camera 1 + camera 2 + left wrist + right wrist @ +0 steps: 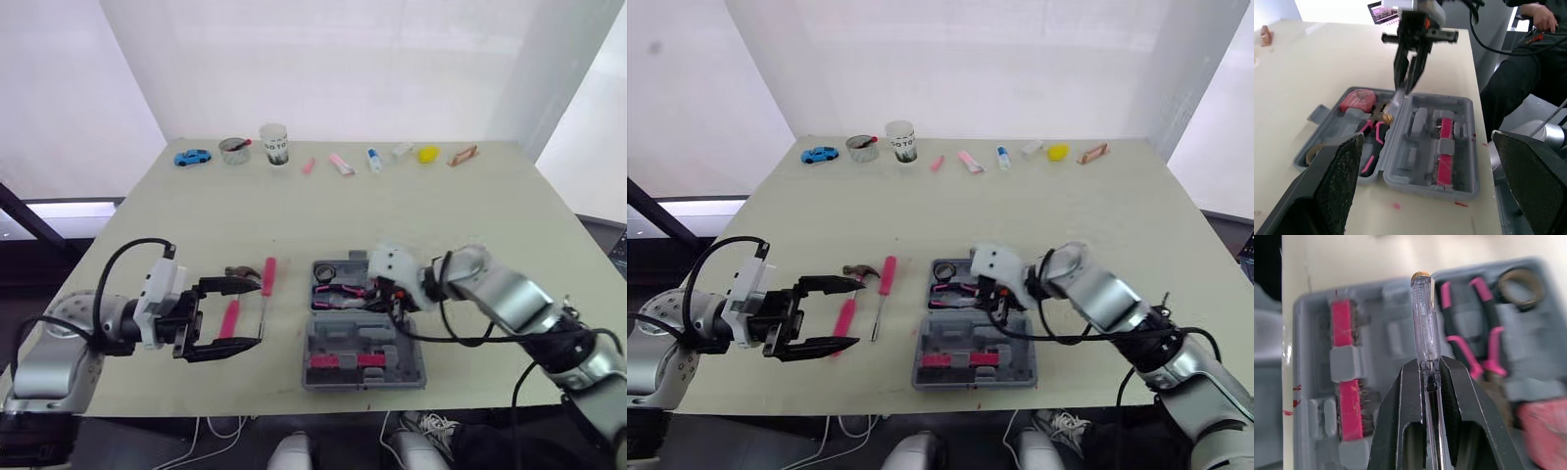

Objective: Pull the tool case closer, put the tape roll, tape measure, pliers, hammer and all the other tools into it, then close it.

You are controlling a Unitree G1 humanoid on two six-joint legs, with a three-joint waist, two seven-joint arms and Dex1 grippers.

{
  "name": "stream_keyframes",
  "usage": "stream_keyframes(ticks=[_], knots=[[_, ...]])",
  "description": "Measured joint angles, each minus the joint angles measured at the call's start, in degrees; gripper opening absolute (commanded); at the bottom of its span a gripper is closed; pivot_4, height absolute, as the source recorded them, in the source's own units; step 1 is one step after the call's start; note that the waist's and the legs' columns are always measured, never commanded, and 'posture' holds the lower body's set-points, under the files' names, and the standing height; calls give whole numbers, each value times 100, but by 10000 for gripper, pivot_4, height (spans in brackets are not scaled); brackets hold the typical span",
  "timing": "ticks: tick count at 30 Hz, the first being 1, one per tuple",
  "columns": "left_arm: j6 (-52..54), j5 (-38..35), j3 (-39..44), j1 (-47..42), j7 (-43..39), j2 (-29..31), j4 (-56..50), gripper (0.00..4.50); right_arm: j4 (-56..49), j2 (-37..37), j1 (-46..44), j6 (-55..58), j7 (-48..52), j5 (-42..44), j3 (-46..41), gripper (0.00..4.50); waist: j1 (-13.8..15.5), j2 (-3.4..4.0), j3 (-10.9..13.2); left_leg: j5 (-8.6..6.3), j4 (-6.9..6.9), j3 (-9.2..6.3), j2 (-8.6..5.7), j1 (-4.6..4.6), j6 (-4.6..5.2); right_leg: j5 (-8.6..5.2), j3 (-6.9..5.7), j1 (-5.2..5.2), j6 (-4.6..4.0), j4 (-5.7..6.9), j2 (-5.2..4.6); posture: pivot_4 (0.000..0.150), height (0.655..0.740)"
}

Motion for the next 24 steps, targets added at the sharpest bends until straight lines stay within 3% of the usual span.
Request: stream_keyframes(ticks=[7,23,24], knots=[[-227,185,105,164,-109,126,215,45000,379,409,-211,48,-184,-639,604,579,-1,1,0,0,58,-19,4,-69,0,1,-20,-47,0,23,1,1500,7400],[-180,192,82,116,-153,197,293,45000,1040,1082,-89,-241,-304,-1239,866,579,-29,-1,-1,0,77,-19,7,-69,0,5,-22,-45,1,33,2,1500,7400],[-171,192,82,111,-155,200,293,45000,1041,1084,-73,-264,-306,-1254,865,4808,-29,-1,-1,0,77,-19,7,-69,0,5,-22,-45,1,34,2,1500,7400]])
